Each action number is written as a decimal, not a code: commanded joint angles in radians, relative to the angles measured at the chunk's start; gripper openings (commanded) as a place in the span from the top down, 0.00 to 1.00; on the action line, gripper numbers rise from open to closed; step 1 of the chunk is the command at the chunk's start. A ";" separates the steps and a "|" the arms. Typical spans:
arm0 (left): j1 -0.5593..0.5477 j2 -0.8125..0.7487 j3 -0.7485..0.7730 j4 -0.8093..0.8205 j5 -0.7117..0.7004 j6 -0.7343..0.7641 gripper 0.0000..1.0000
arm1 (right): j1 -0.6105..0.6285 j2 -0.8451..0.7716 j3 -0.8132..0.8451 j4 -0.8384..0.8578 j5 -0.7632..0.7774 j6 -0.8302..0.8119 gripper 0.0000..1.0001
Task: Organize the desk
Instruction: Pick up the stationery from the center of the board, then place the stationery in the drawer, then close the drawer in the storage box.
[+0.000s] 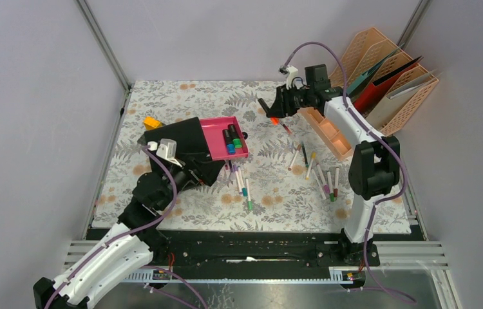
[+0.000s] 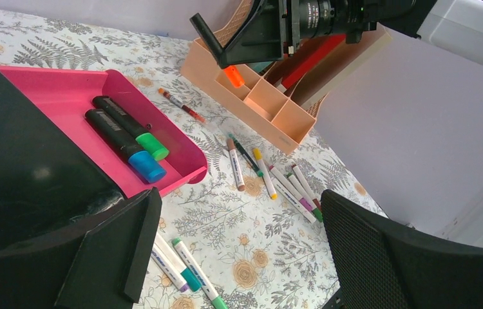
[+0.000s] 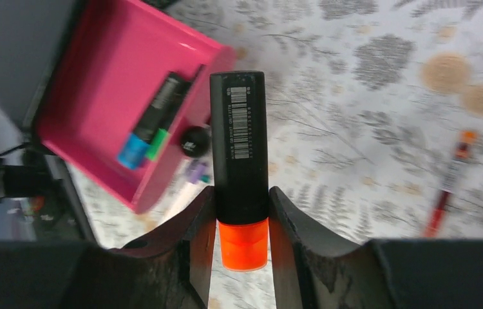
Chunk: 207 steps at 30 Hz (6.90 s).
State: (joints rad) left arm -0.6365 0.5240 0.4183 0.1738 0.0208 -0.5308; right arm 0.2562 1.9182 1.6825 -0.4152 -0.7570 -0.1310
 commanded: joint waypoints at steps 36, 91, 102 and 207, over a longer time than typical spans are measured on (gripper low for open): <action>0.005 -0.092 -0.005 -0.056 -0.104 0.001 0.01 | 0.382 0.180 0.185 0.150 0.241 0.559 0.53; 0.002 0.565 0.259 0.265 0.316 -0.103 0.01 | 0.010 -0.803 -0.711 0.134 0.415 -0.285 0.00; -0.057 0.794 0.469 0.201 0.270 -0.059 0.01 | -0.034 -0.789 -0.723 0.148 0.434 -0.279 0.00; -0.159 1.332 0.949 -0.604 -1.214 0.176 0.10 | -0.139 -0.815 -0.734 0.181 0.454 -0.233 0.00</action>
State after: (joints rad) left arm -0.8169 1.9388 1.3785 -0.3954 -1.1526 -0.3149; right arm 0.1242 1.1229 0.9504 -0.2760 -0.2813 -0.3717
